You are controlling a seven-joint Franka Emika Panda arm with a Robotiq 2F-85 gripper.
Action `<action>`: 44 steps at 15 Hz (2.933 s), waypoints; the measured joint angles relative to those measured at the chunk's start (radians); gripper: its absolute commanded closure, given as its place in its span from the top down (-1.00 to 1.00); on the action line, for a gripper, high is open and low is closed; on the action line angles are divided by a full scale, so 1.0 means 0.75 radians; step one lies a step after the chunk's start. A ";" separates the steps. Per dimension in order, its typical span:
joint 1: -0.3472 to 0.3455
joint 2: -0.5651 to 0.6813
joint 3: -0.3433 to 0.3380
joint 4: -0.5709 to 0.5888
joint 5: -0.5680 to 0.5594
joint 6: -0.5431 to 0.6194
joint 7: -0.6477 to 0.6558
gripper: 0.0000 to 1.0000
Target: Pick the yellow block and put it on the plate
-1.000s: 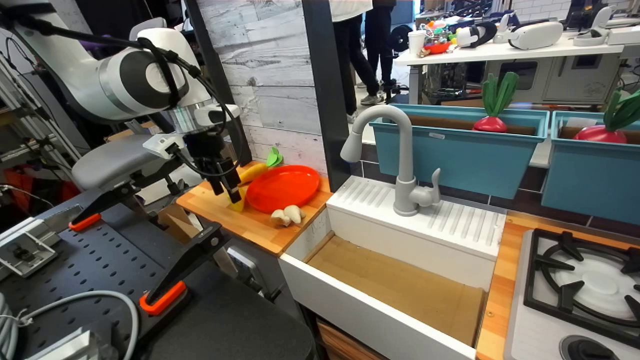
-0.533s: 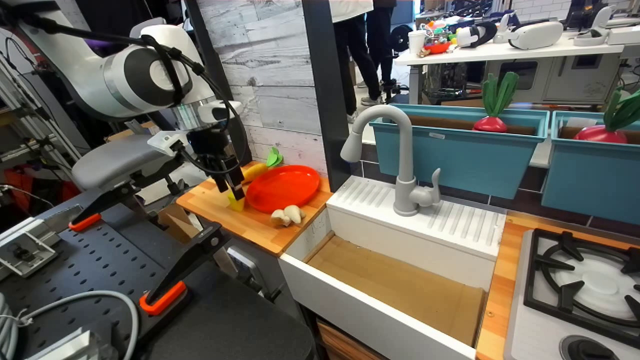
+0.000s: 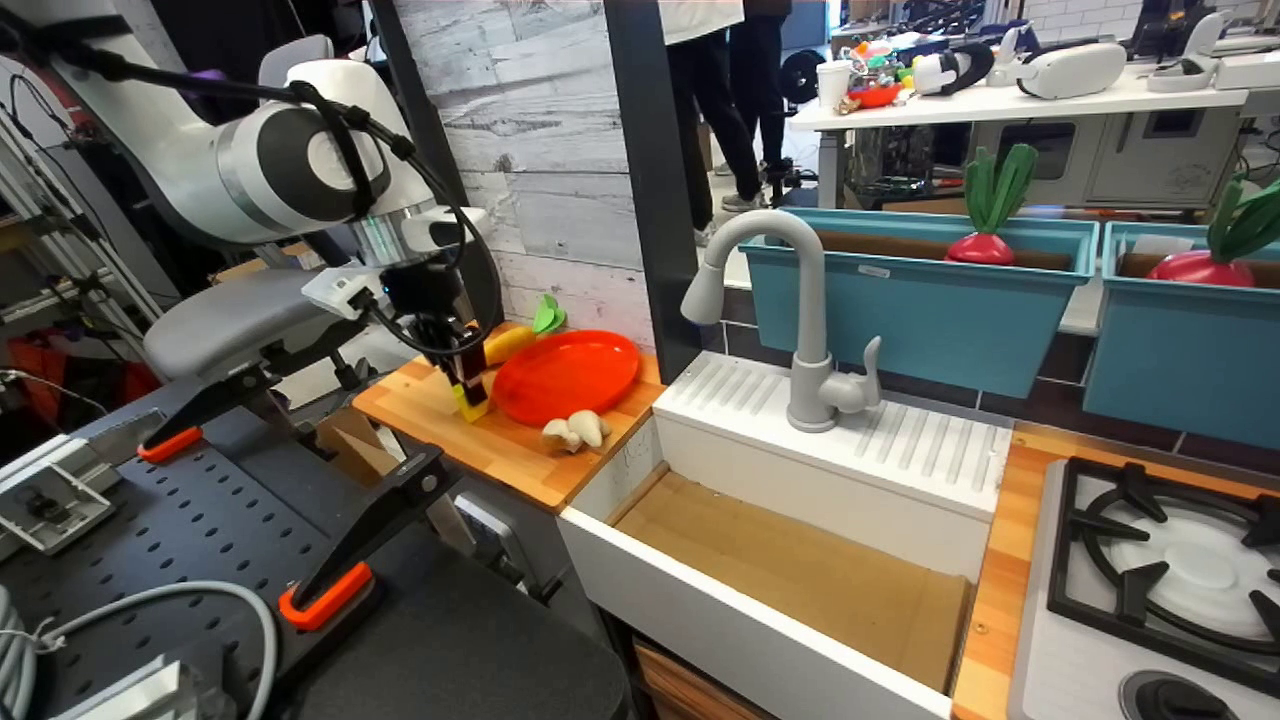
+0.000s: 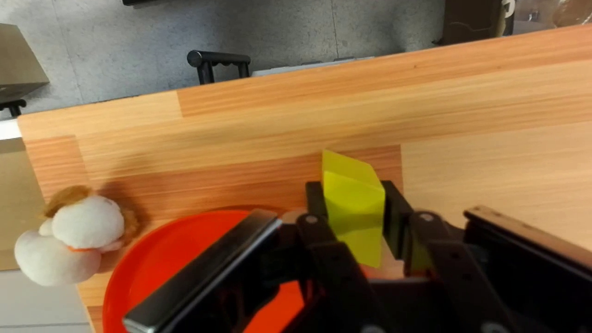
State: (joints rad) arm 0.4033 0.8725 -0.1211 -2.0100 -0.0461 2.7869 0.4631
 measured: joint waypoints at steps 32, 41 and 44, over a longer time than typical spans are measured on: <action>-0.363 -0.198 0.143 -0.012 0.214 -0.053 -0.150 -0.84; -0.334 0.011 0.096 0.184 0.208 -0.128 -0.108 -0.84; -0.302 0.078 0.063 0.236 0.207 -0.130 -0.084 -0.84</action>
State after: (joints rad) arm 0.1771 0.9307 -0.0738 -1.8328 0.1092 2.6897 0.4000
